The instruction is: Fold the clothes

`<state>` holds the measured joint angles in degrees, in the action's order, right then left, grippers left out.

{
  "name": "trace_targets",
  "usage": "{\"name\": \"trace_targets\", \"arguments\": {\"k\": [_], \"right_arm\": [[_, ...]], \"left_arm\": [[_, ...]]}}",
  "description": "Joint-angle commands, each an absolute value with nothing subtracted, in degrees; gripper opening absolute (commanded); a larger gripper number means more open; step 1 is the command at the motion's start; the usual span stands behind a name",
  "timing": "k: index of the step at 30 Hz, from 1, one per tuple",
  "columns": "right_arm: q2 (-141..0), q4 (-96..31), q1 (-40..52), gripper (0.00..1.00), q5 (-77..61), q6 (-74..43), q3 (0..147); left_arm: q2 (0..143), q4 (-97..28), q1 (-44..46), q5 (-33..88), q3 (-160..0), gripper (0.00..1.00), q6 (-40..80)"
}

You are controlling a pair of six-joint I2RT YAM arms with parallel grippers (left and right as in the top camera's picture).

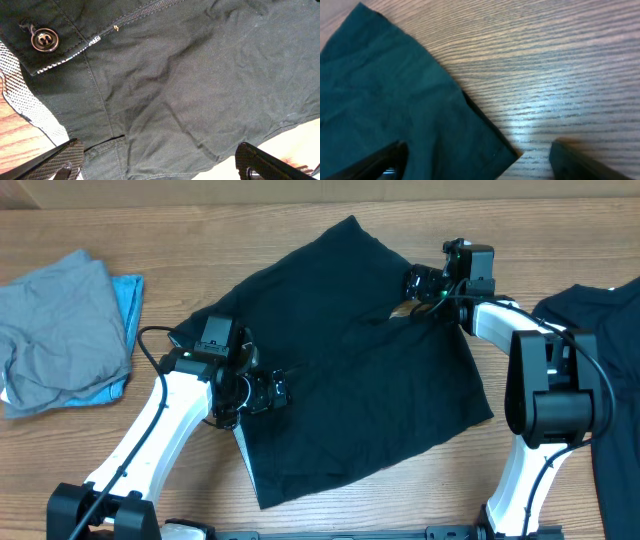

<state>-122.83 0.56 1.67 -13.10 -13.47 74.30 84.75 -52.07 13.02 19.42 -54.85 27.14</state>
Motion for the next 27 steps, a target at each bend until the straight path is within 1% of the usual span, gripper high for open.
{"name": "trace_targets", "arguments": {"k": [1,8,11,14,21,22,25,27], "right_arm": [[-123.81,1.26,2.7,0.89,-12.53,-13.3,75.9],[-123.94,1.45,4.12,0.88,-9.87,-13.3,75.9],[-123.94,1.45,4.12,0.83,-9.85,-13.3,75.9],[-123.94,1.45,4.12,0.72,-9.56,-13.32,75.9],[-123.94,1.48,4.12,0.69,-8.97,-13.32,75.9],[-123.94,1.45,4.12,0.68,-8.99,-13.32,75.9],[-123.94,1.45,4.12,0.58,-8.97,-13.3,75.9],[-123.94,1.43,4.12,0.56,-8.97,-13.3,75.9]], "left_arm": [[84.53,-51.96,12.78,18.87,-55.66,1.0,27.86],[84.53,-51.96,12.78,18.87,-55.66,1.0,27.86],[84.53,-51.96,12.78,18.87,-55.66,1.0,27.86],[84.53,-51.99,12.78,18.87,-55.66,1.0,27.86],[84.53,-51.96,12.78,18.87,-55.66,1.0,27.86],[84.53,-51.96,12.78,18.87,-55.66,1.0,27.86],[84.53,-51.96,12.78,18.87,-55.66,1.0,27.86],[84.53,-51.96,12.78,18.87,-55.66,1.0,27.86]]}}
